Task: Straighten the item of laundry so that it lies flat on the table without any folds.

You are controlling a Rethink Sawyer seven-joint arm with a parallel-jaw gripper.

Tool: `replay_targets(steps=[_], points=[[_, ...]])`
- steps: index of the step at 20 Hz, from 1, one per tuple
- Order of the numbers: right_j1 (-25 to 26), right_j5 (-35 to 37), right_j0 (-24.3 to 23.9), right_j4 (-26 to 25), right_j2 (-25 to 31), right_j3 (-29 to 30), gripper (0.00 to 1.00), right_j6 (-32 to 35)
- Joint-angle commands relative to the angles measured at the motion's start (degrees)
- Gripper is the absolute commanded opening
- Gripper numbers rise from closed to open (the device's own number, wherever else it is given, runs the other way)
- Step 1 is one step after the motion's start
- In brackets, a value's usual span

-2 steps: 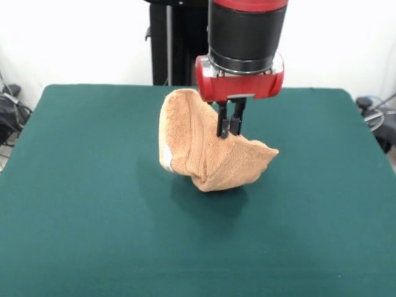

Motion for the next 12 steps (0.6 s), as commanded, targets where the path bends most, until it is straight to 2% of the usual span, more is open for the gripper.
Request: replay_targets(steps=[1, 12], points=[[-3.63, 7.87, -0.91, 2.75, 0.92, 0.76, 0.00, 1.08], [-6.65, 13.95, -1.17, 3.32, 1.20, -0.84, 0.00, 0.23]])
